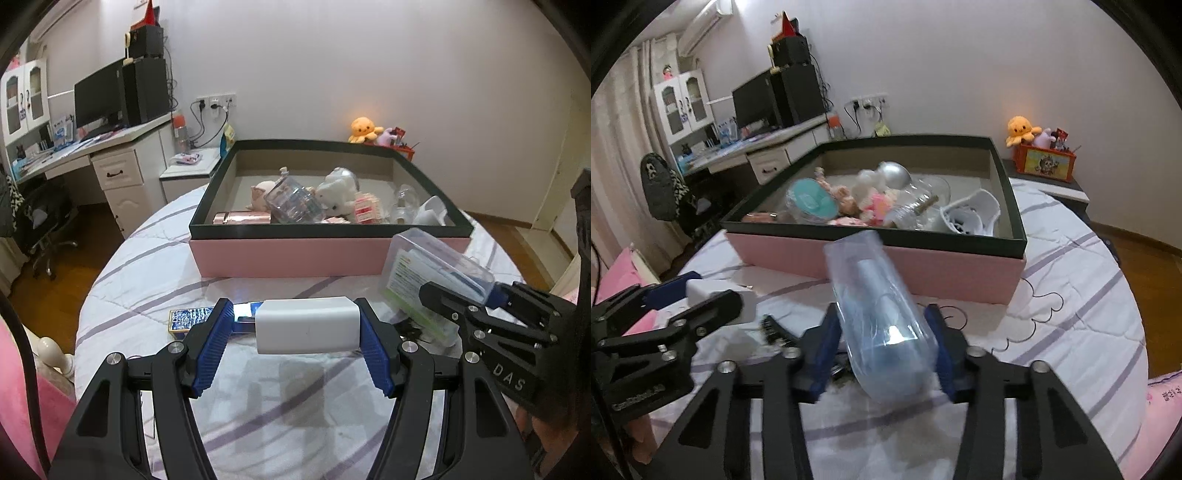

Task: Organize rigid objects
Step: 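Grasp the clear plastic box with the right tool while the left tool lifts the charger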

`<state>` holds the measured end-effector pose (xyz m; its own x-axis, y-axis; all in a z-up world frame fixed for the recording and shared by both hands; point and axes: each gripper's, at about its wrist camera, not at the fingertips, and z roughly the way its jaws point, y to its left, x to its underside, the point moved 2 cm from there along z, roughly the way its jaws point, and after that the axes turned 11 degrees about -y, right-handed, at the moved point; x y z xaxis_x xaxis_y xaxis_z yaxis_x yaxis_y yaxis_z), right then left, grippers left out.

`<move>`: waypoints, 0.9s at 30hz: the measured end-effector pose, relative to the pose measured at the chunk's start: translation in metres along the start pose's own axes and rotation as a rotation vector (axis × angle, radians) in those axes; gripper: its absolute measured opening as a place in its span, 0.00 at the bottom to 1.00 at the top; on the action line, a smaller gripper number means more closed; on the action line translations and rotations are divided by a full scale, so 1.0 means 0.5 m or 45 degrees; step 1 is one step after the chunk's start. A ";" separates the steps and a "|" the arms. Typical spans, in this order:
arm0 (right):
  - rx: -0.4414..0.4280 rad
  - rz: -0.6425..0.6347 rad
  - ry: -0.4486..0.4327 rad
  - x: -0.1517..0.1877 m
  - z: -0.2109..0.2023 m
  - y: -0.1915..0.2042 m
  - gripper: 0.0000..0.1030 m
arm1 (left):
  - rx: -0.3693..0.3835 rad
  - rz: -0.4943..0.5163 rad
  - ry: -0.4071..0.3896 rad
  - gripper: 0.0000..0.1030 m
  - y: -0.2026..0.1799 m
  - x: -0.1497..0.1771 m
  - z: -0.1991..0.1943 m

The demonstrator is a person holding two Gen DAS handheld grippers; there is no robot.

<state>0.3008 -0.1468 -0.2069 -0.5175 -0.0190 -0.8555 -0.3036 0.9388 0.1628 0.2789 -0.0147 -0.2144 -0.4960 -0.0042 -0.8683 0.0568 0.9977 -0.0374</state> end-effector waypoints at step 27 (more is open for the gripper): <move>0.076 -0.122 -0.486 -0.078 -0.332 0.140 0.32 | -0.003 0.051 -0.431 0.65 -0.042 -0.085 -0.318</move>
<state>0.1669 -0.1375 -0.0805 -0.1510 0.0113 -0.9885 -0.2835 0.9574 0.0543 0.1608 -0.0244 -0.0980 -0.1773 0.0129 -0.9841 0.0681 0.9977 0.0008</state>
